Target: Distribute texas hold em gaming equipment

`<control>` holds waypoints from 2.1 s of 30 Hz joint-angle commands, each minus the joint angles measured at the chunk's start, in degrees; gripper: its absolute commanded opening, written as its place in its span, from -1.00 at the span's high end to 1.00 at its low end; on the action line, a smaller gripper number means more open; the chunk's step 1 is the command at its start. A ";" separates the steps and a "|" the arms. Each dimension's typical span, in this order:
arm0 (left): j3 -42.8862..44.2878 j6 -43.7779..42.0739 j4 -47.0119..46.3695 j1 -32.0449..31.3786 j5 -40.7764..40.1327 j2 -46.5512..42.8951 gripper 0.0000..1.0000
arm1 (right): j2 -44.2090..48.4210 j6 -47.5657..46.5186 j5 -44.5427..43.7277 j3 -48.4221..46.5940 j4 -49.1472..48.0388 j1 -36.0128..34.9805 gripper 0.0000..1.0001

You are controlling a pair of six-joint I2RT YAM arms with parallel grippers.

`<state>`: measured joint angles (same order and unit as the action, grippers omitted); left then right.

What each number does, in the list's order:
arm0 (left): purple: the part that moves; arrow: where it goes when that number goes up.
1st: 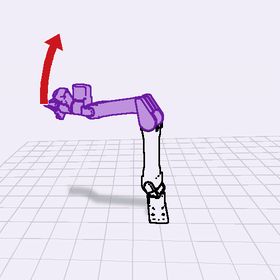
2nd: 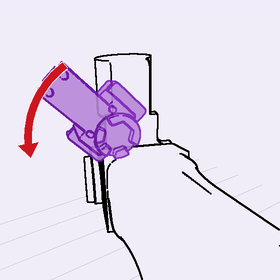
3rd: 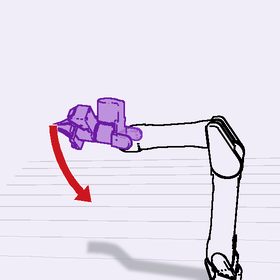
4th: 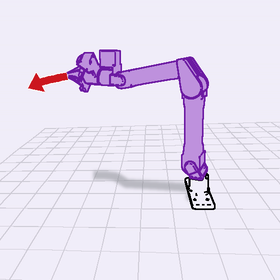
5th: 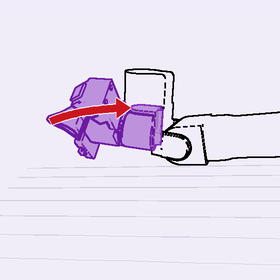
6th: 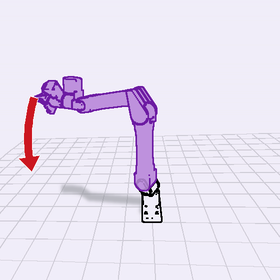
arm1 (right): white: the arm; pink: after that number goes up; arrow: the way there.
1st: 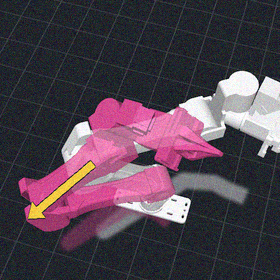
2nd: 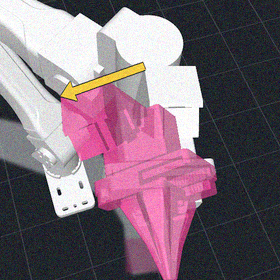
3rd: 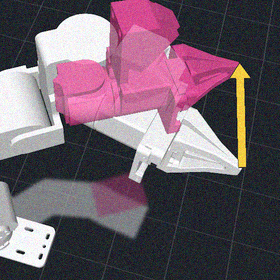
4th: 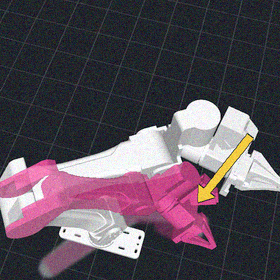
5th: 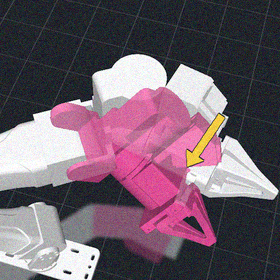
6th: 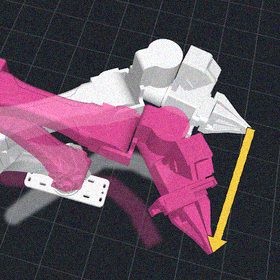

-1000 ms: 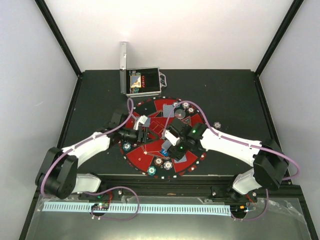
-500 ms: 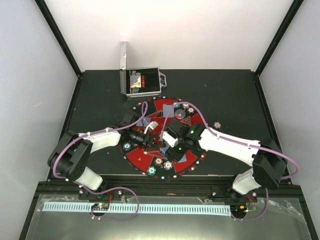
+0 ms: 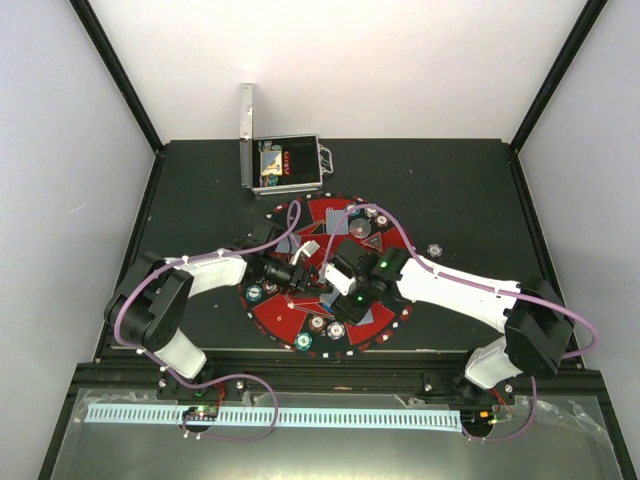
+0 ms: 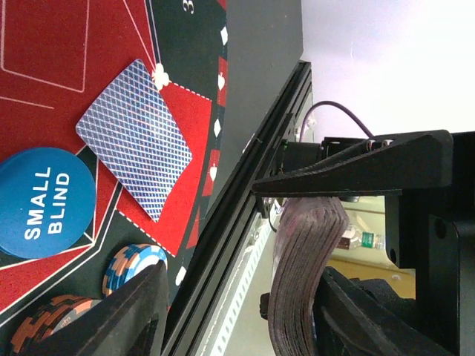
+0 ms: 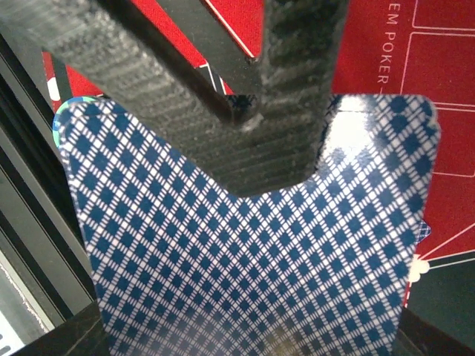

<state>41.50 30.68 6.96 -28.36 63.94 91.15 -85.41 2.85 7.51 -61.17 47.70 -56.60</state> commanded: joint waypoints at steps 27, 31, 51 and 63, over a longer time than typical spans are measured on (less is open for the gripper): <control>1.00 -5.70 7.75 3.83 4.70 -4.86 0.97 | 1.55 2.31 -2.78 2.36 -2.65 -0.41 -0.21; 1.21 -8.00 11.51 5.28 1.70 -5.55 0.97 | 1.93 3.40 -3.94 2.68 -2.69 -0.34 -0.21; 3.46 -12.80 16.88 15.71 -9.83 -11.07 0.97 | 5.72 9.07 -7.96 5.25 -2.71 10.33 -0.21; 27.99 -33.01 36.68 -5.29 -11.70 11.94 0.97 | 9.85 13.68 -12.51 7.08 -2.38 22.73 -0.21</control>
<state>63.86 5.85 35.79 -29.93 53.10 97.51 -78.32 13.96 -2.07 -54.89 45.43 -36.14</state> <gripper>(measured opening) 0.018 0.609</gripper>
